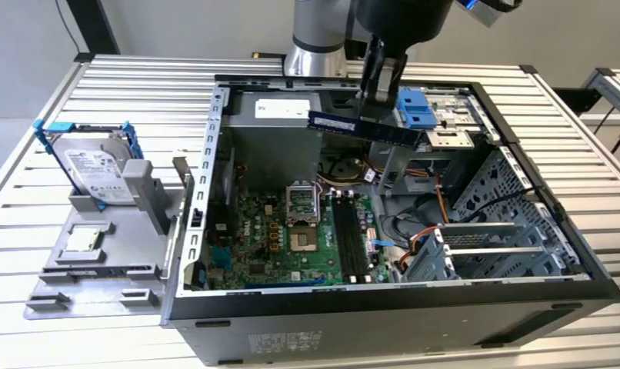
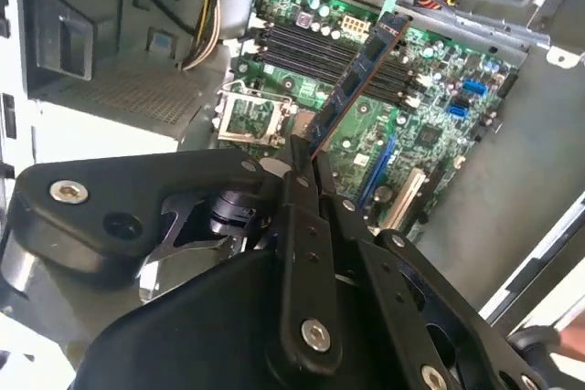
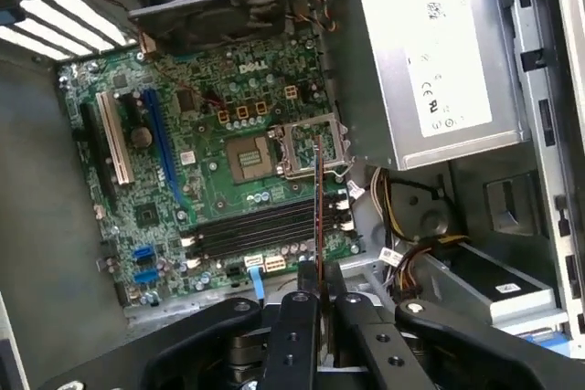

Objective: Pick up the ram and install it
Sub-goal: 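Insert the ram into the slot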

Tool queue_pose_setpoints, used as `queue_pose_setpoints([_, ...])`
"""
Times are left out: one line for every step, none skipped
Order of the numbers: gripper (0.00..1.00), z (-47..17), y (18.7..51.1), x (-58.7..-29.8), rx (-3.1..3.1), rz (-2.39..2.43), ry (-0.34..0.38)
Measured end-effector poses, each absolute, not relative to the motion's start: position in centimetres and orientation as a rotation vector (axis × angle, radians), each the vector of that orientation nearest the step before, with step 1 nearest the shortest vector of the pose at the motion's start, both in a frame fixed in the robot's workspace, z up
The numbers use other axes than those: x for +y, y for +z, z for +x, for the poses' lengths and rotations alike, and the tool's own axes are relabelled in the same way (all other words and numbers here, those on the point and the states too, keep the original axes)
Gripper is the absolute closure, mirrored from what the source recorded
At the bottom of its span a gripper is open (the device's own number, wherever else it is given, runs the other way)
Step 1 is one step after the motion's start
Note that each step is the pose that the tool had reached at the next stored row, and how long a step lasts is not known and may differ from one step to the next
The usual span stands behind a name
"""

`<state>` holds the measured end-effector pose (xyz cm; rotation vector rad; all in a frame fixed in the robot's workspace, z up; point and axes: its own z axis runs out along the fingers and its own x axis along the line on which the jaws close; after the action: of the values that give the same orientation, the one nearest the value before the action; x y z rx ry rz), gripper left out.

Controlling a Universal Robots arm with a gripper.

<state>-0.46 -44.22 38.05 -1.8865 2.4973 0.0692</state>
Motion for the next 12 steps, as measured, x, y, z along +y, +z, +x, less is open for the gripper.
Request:
queue_pose_setpoints([1.00,-0.46,38.05,-44.22,2.511,-1.868,0.069])
queue_pose_setpoints([1.00,-0.46,38.05,-44.22,2.525,-1.848,0.069])
queue_pose_setpoints([1.00,-0.47,38.05,-44.22,2.540,-1.826,0.069])
queue_pose_setpoints([1.00,-0.46,38.05,-44.22,2.555,-1.805,0.069])
queue_pose_setpoints([1.00,-0.46,38.05,-44.22,2.572,-1.781,0.068])
queue_pose_setpoints([1.00,-0.46,38.05,-44.22,2.585,-1.761,0.068])
queue_pose_setpoints([1.00,-0.46,38.05,-44.22,2.603,-1.733,0.068])
queue_pose_setpoints([1.00,-0.46,38.05,-44.22,2.616,-1.712,0.068])
queue_pose_setpoints([1.00,-0.46,38.05,-44.22,2.634,-1.685,0.068])
queue_pose_setpoints([1.00,-0.46,38.05,-44.22,2.646,-1.664,0.067])
queue_pose_setpoints([1.00,-0.46,38.05,-44.22,2.661,-1.640,0.067])
queue_pose_setpoints([1.00,-0.46,38.05,-44.22,2.674,-1.618,0.067])
